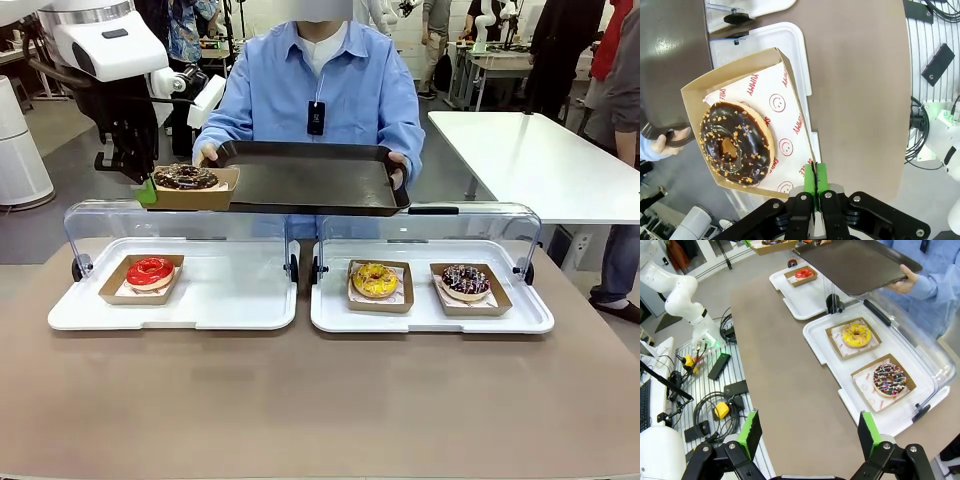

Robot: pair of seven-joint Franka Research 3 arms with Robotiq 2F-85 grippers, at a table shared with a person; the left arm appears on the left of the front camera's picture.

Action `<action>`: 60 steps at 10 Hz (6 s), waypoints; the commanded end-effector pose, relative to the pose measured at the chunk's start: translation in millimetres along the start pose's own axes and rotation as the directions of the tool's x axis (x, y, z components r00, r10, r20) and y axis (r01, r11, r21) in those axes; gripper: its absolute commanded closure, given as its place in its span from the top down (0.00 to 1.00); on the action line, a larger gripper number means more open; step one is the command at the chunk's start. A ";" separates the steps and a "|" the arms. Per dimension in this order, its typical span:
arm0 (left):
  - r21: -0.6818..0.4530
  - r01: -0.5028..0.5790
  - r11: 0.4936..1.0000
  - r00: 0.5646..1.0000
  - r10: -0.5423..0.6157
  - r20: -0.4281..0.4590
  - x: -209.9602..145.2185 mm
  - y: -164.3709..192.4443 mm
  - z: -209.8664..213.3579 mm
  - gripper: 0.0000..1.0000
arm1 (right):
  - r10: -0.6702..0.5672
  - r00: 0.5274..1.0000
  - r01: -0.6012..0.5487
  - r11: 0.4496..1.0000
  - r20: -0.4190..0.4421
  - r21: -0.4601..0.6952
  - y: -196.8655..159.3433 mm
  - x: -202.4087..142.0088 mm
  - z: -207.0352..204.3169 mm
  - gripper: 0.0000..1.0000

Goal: Provide the desired donut to the person.
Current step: Place the picked Paper togo box onto the Handle tray extended by the person, then pick up and lift the Paper togo box containing the Donut pointed at by the person.

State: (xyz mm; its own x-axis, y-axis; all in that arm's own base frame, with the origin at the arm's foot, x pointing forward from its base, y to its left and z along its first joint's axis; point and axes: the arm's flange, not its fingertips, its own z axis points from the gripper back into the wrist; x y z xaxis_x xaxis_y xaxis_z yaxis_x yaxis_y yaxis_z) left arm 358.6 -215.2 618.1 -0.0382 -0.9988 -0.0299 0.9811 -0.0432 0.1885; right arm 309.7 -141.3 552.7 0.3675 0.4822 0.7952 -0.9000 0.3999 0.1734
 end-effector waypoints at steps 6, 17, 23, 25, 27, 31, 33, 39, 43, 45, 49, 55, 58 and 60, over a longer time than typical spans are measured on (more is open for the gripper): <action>0.004 -0.010 1.000 1.000 0.010 -0.009 -0.2 -2.8 2.5 0.00 | 0.017 1.000 -0.017 1.000 0.020 0.006 -1.9 -0.3 0.4 1.00; 0.082 -0.029 0.996 1.000 0.029 0.005 11.4 163.5 -9.8 0.01 | 0.017 1.000 -0.017 1.000 0.020 0.006 -1.9 -0.3 0.4 1.00; 0.029 0.003 1.000 0.998 -0.005 0.065 4.7 204.7 -59.5 0.01 | 0.017 1.000 -0.017 1.000 0.020 0.006 -1.9 -0.3 0.4 1.00; 0.001 0.011 1.000 0.996 -0.011 0.086 6.0 207.9 -68.9 0.01 | 0.017 1.000 -0.017 1.000 0.020 0.006 -1.9 -0.3 0.4 1.00; -0.019 0.013 1.000 0.994 -0.011 0.112 6.7 205.4 -75.6 0.01 | 0.017 1.000 -0.017 1.000 0.020 0.006 -1.9 -0.3 0.4 1.00; -0.054 0.024 0.998 0.993 -0.017 0.117 6.5 205.3 -79.1 0.01 | 0.017 1.000 -0.017 1.000 0.020 0.006 -1.9 -0.3 0.4 1.00; -0.063 0.040 0.997 0.994 -0.033 0.100 5.9 207.3 -78.5 0.61 | 0.017 1.000 -0.017 1.000 0.020 0.006 -1.9 -0.3 0.4 1.00; -0.069 0.035 0.997 0.995 -0.028 0.092 5.2 206.4 -75.0 1.00 | 0.017 1.000 -0.017 1.000 0.020 0.006 -1.9 -0.3 0.4 1.00; -0.076 0.035 0.997 0.996 -0.028 0.086 5.3 207.1 -73.3 1.00 | 0.017 1.000 -0.017 1.000 0.020 0.006 -1.9 -0.3 0.4 1.00; -0.087 0.037 0.996 0.997 -0.031 0.071 5.7 206.1 -73.8 1.00 | 0.017 1.000 -0.017 1.000 0.020 0.006 -1.9 -0.3 0.4 1.00; -0.085 0.019 0.996 0.997 -0.013 0.081 6.4 199.7 -77.1 1.00 | 0.017 1.000 -0.017 1.000 0.020 0.006 -1.9 -0.3 0.4 1.00; -0.085 0.019 0.996 0.997 -0.013 0.081 6.4 199.7 -77.1 1.00 | 0.017 1.000 -0.017 1.000 0.020 0.006 -1.9 -0.3 0.4 1.00; -0.096 0.024 0.995 0.997 -0.017 0.072 7.3 198.0 -76.7 1.00 | 0.017 1.000 -0.017 1.000 0.020 0.006 -1.9 -0.3 0.4 1.00; -0.037 -0.012 0.999 0.959 0.022 0.284 -35.1 192.4 -44.7 1.00 | 0.017 1.000 -0.017 1.000 0.020 0.006 -1.9 -0.3 0.4 1.00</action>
State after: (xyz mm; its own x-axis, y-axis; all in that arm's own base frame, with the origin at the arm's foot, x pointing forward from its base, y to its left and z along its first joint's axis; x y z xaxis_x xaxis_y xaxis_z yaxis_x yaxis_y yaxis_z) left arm 568.3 -216.9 600.2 -0.0477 -0.9888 0.1411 0.9926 -0.0311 0.1174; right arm 309.5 -141.5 552.9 0.3675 0.4825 0.7951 -0.8998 0.4005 0.1730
